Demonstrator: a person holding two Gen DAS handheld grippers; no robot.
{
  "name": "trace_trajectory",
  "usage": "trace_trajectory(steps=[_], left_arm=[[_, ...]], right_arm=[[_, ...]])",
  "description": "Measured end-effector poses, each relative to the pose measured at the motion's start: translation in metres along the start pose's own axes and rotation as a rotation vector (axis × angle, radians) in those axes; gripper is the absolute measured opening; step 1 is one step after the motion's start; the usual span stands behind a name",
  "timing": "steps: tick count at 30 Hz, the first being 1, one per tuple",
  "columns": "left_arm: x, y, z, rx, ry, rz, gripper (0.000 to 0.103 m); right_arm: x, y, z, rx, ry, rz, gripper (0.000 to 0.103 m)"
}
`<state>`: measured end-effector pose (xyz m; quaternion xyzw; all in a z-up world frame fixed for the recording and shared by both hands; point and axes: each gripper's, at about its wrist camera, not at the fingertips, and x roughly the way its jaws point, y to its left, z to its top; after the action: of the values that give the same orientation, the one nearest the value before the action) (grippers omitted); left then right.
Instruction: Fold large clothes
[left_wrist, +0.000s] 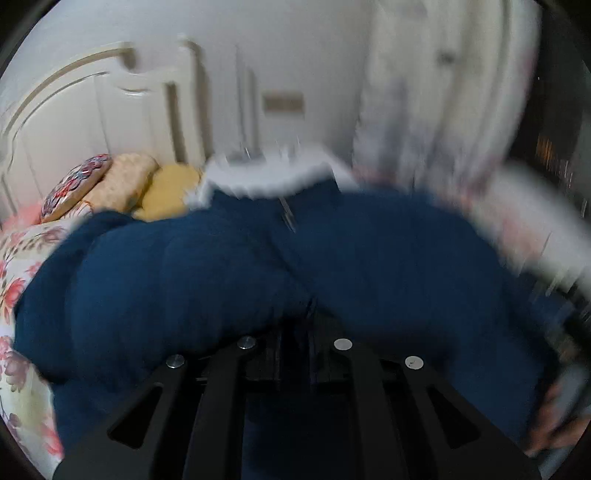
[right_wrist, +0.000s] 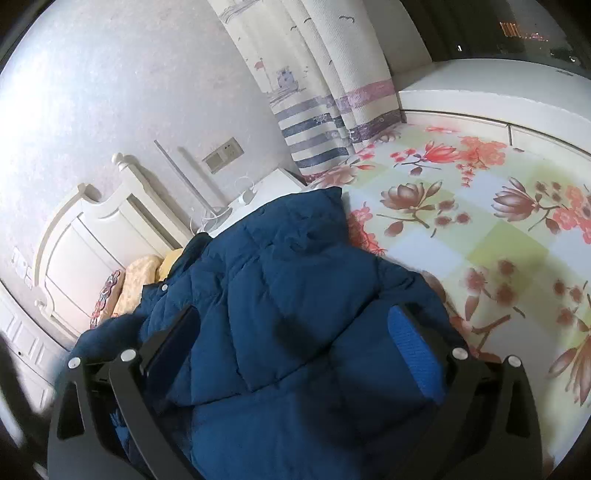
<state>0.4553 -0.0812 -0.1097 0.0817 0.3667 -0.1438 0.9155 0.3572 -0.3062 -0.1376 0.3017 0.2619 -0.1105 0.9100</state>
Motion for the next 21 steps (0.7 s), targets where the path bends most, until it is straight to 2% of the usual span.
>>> trace_trajectory(steps=[1,2,3,4,5,6,7,8,9,10,11,12,14,15,18,19,21], left_arm=[[0.013,-0.018,-0.01,0.064,0.033,0.077,0.015],[0.018,-0.029,-0.013,0.107,0.059,0.118,0.015],[0.017,-0.035,-0.013,0.133,0.06,0.142,0.017],[0.019,-0.032,-0.014,0.139,0.063,0.138,0.024],[0.017,-0.031,-0.015,0.146,0.066,0.134,0.028],[0.014,-0.029,-0.016,0.165,0.072,0.13,0.037],[0.01,-0.022,-0.009,0.177,0.071,0.123,0.055],[0.0,-0.023,-0.013,0.179,0.057,0.097,0.063],[-0.011,-0.018,-0.007,0.168,0.026,0.064,0.077],[-0.033,-0.011,-0.006,0.144,-0.038,0.062,0.088],[-0.055,-0.001,-0.004,0.125,-0.103,0.069,0.091],[-0.082,0.009,-0.009,0.097,-0.191,0.092,0.098],[-0.115,0.035,-0.017,0.02,-0.291,0.098,0.099],[-0.126,0.052,-0.022,-0.043,-0.312,0.1,0.099],[-0.123,0.11,-0.033,-0.257,-0.261,0.177,0.099],[-0.115,0.138,-0.041,-0.363,-0.196,0.235,0.099],[-0.102,0.18,-0.056,-0.548,-0.099,0.302,0.098]], right_arm=[[0.0,0.001,-0.001,-0.006,0.001,-0.001,0.101],[0.0,0.002,-0.002,-0.014,0.003,0.0,0.101],[0.001,0.004,-0.002,-0.024,0.01,0.0,0.101],[0.0,0.005,-0.004,-0.032,0.014,0.001,0.101],[0.001,0.006,-0.004,-0.039,0.018,0.001,0.101],[0.003,0.007,-0.003,-0.041,0.021,0.001,0.101],[0.003,0.007,-0.003,-0.042,0.022,0.003,0.101],[0.004,0.006,-0.003,-0.04,0.022,0.004,0.101],[0.004,0.006,-0.003,-0.037,0.022,0.007,0.101],[0.004,0.006,-0.003,-0.034,0.024,0.008,0.101],[0.005,0.006,-0.003,-0.033,0.027,0.009,0.101],[0.005,0.006,-0.003,-0.033,0.029,0.008,0.101],[0.005,0.007,-0.003,-0.037,0.031,0.008,0.101],[0.006,0.007,-0.004,-0.041,0.033,0.008,0.101],[0.006,0.01,-0.005,-0.054,0.035,0.003,0.101],[0.006,0.011,-0.006,-0.063,0.034,-0.002,0.101],[0.007,0.017,-0.008,-0.095,0.04,-0.008,0.101]])
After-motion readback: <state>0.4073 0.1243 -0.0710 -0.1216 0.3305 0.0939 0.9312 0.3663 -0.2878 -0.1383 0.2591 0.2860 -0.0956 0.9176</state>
